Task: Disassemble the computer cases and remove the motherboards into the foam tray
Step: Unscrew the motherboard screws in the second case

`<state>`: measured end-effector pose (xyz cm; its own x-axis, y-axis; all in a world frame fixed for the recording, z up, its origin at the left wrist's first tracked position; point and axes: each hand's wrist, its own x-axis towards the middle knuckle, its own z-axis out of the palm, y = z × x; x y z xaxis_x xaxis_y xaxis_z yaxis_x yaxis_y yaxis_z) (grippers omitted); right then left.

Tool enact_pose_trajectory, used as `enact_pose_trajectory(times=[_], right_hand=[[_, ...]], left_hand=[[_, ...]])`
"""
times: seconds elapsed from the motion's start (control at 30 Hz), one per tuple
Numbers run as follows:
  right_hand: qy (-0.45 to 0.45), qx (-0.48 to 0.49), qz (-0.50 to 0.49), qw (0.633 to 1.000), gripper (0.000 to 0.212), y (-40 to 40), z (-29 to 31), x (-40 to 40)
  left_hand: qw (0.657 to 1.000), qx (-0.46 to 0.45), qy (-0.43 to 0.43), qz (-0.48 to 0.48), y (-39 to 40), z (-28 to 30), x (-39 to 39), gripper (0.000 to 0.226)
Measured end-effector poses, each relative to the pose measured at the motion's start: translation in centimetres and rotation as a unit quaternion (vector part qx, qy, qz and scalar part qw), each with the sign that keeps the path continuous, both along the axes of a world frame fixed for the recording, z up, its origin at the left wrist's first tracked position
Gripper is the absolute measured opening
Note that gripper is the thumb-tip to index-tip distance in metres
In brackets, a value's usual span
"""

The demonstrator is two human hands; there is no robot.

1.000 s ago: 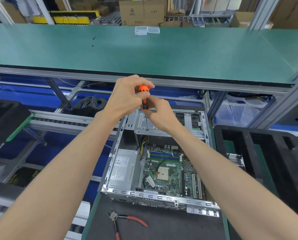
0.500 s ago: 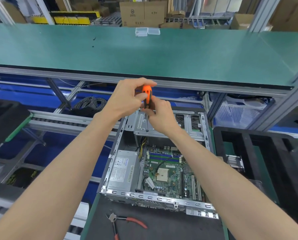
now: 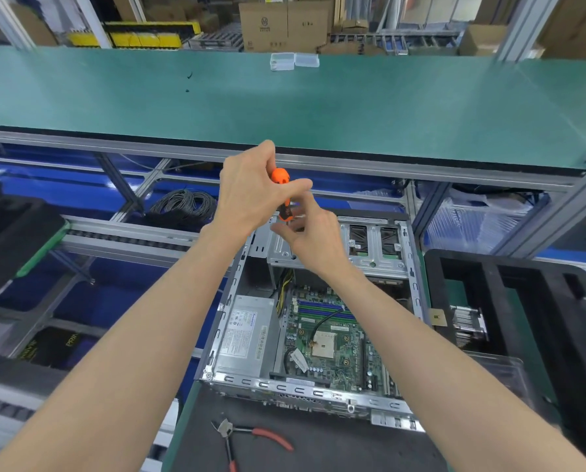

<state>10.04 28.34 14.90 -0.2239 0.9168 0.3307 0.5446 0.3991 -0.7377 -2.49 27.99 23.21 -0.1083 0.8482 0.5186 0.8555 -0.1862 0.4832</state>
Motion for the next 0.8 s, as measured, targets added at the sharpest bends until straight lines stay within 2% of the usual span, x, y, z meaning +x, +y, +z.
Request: enact_pose_trajectory(times=[0.13, 0.23, 0.3, 0.33, 0.4, 0.47, 0.57, 0.67, 0.8], right_hand=[[-0.01, 0.05, -0.007, 0.999, 0.024, 0.7, 0.7, -0.7], [-0.008, 0.036, 0.013, 0.999, 0.017, 0.8, 0.9, -0.5], [-0.003, -0.008, 0.04, 0.999, 0.014, 0.9, 1.3, -0.3], [-0.001, -0.033, 0.05, 0.998, 0.016, 1.0, 1.5, -0.2], [0.0, -0.07, 0.067, 0.995, 0.023, 1.1, 1.9, 0.0], [-0.001, -0.093, 0.089, 0.992, 0.03, 1.0, 2.3, 0.3], [-0.002, -0.125, 0.117, 0.985, 0.039, 0.9, 2.9, 0.8], [-0.006, -0.129, 0.124, 0.984, 0.033, 1.0, 3.3, 1.3], [-0.019, -0.109, 0.129, 0.985, 0.024, 1.2, 3.3, 1.4]], left_hand=[[0.997, -0.017, 0.063, 0.038, 0.1, 0.5, 0.8, 0.069], [0.998, -0.004, 0.008, 0.062, -1.0, -0.4, 0.0, 0.066], [0.999, 0.018, -0.025, 0.042, -2.9, -2.4, -0.9, 0.053], [1.0, -0.006, -0.02, 0.018, -3.9, -3.8, -1.1, 0.045], [0.989, -0.142, 0.02, -0.034, -5.6, -6.8, -0.9, 0.031], [0.945, -0.309, 0.068, -0.078, -5.9, -9.5, -0.2, 0.022], [0.871, -0.458, 0.121, -0.133, -3.9, -12.2, 0.7, 0.038], [0.801, -0.553, 0.165, -0.159, -1.5, -13.8, 1.2, 0.042], [0.762, -0.607, 0.178, -0.139, 0.2, -16.2, 1.0, 0.048]])
